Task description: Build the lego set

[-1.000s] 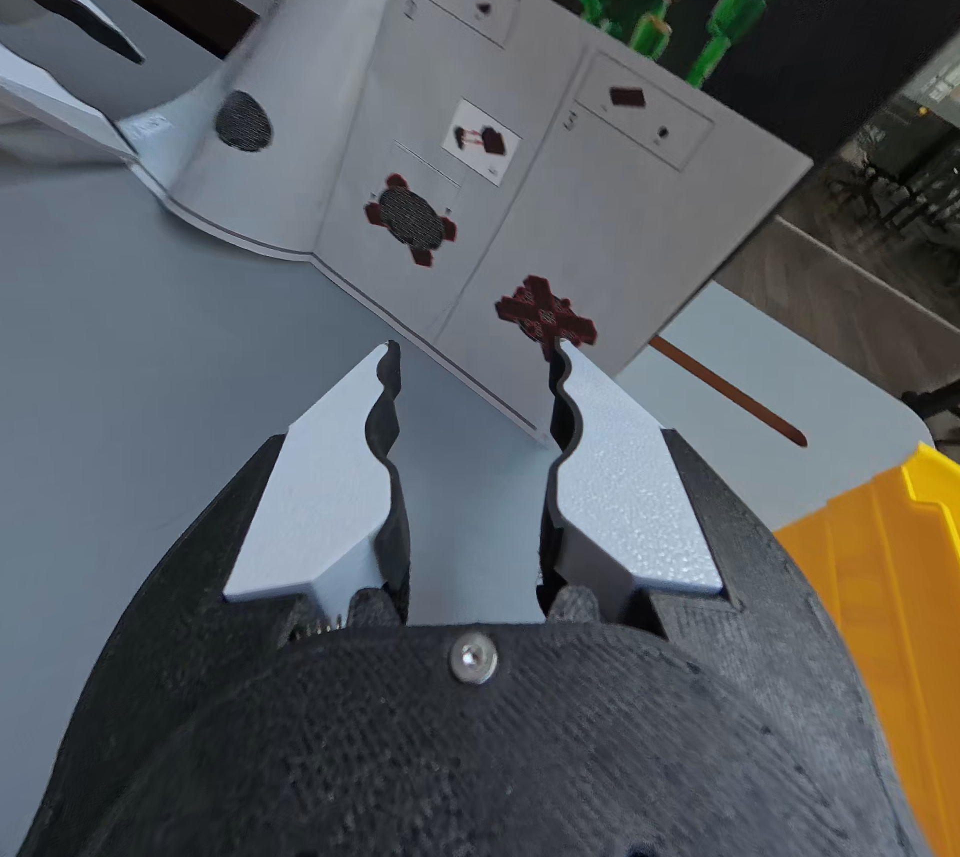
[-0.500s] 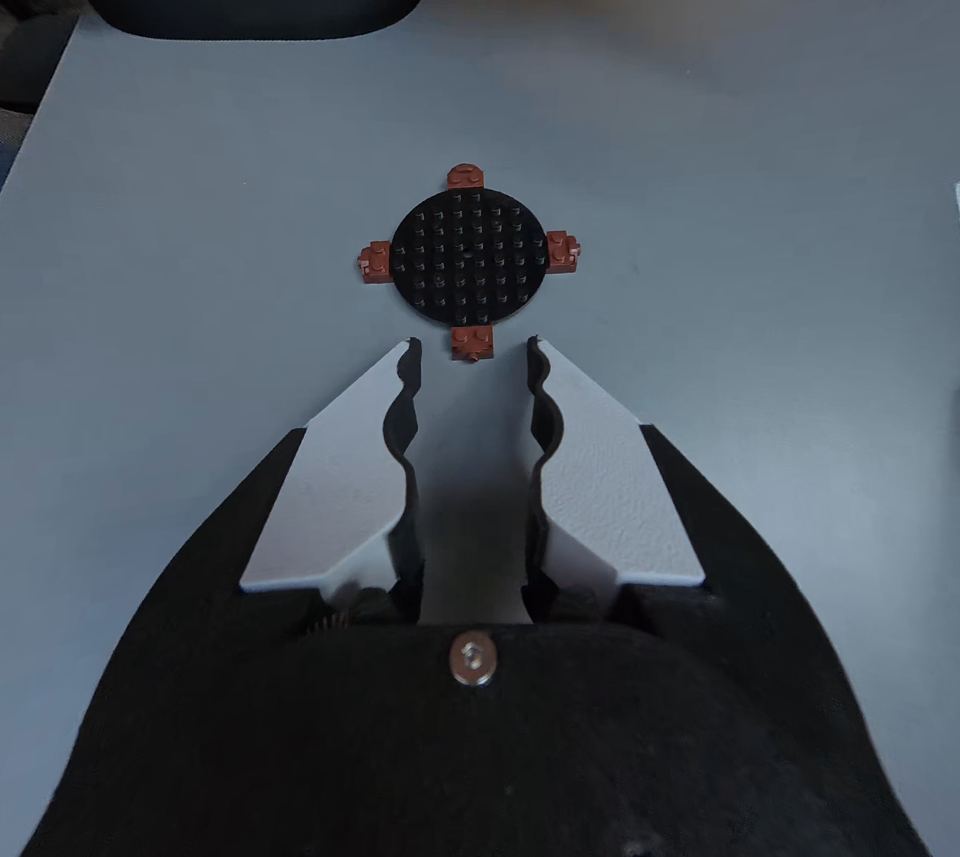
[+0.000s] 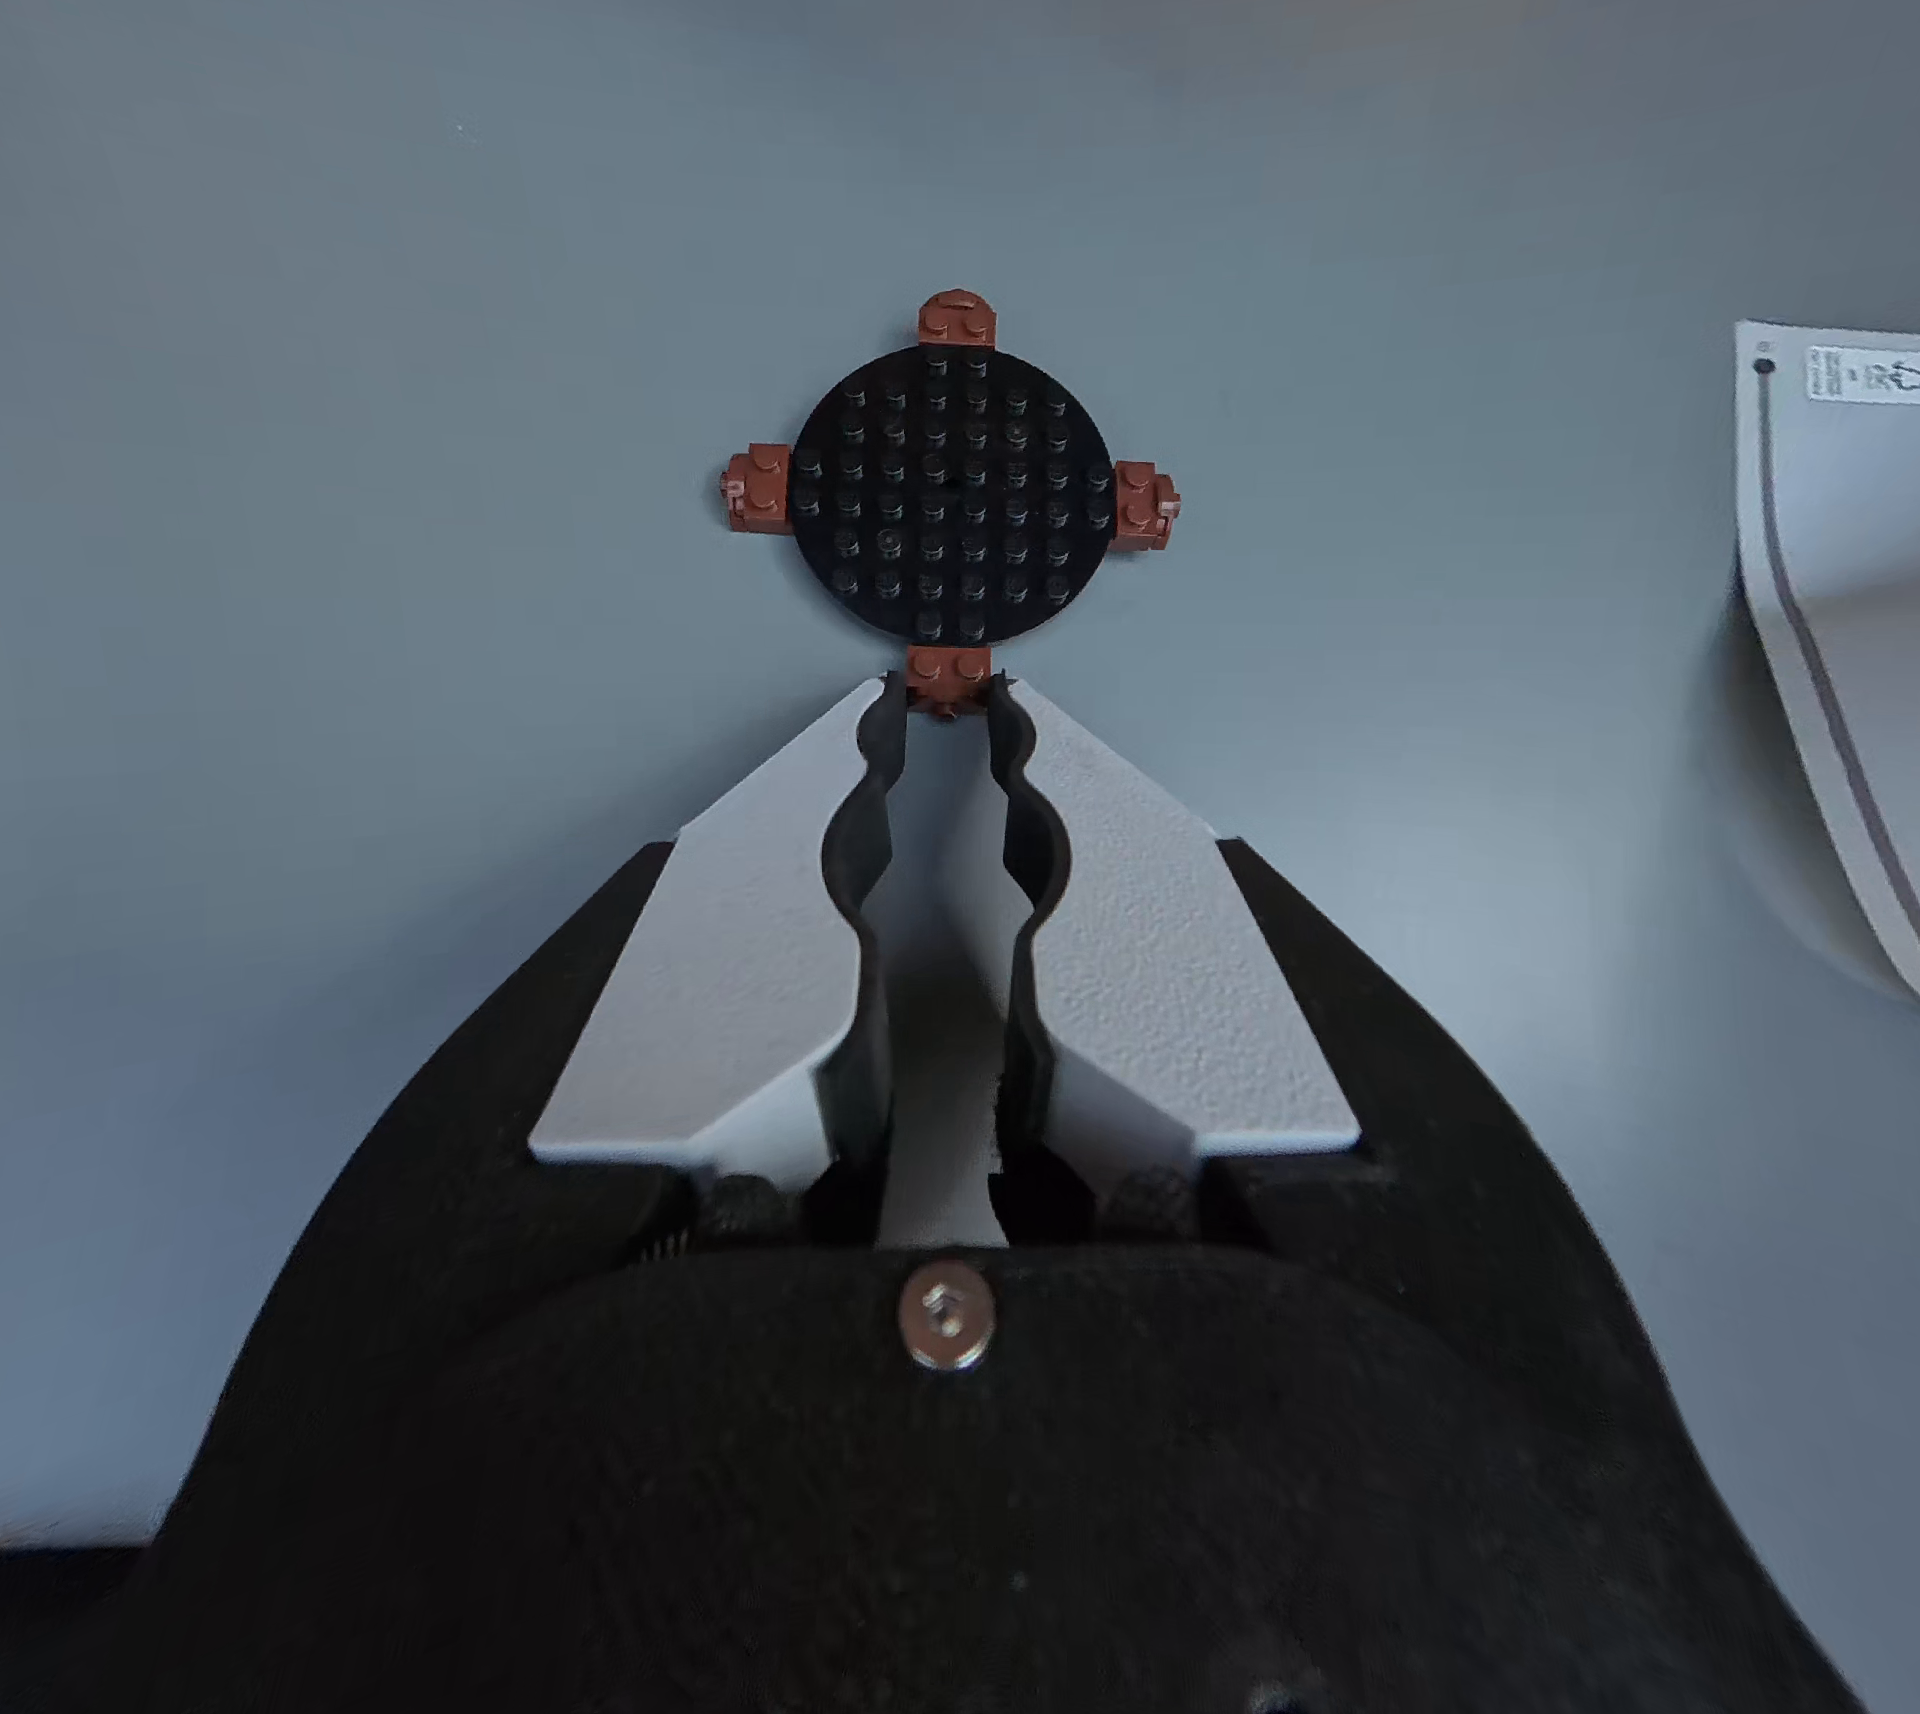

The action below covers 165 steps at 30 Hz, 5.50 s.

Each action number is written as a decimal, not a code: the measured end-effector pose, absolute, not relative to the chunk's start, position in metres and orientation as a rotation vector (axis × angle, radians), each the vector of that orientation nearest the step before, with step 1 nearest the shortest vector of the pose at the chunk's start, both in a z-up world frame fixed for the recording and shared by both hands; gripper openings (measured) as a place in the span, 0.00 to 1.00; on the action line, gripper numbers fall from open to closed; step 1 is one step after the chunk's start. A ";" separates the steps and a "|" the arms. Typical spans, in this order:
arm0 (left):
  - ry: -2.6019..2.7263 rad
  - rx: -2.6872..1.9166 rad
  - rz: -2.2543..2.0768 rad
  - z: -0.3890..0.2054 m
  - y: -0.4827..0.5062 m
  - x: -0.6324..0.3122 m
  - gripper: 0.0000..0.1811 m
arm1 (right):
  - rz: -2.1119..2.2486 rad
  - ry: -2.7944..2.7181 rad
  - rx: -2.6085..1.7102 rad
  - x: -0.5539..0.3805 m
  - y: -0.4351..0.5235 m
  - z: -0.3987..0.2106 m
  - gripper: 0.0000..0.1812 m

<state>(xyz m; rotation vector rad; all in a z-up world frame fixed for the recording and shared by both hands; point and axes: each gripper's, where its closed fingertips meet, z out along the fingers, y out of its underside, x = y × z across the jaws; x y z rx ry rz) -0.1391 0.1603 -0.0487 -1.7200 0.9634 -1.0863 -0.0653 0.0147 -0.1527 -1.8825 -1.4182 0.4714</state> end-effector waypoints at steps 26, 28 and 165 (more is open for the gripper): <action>1.448 -1.726 -1.839 -0.087 0.080 -0.012 0.35 | 0.124 -1.373 -1.688 0.010 0.018 -0.125 0.08; 1.448 -1.729 -1.816 -0.092 0.081 -0.014 0.35 | 0.118 -1.355 -1.684 0.011 0.017 -0.121 0.08; 1.050 -1.079 -1.922 0.000 0.058 -0.013 0.01 | 0.543 -0.560 -1.146 0.045 0.052 0.040 0.02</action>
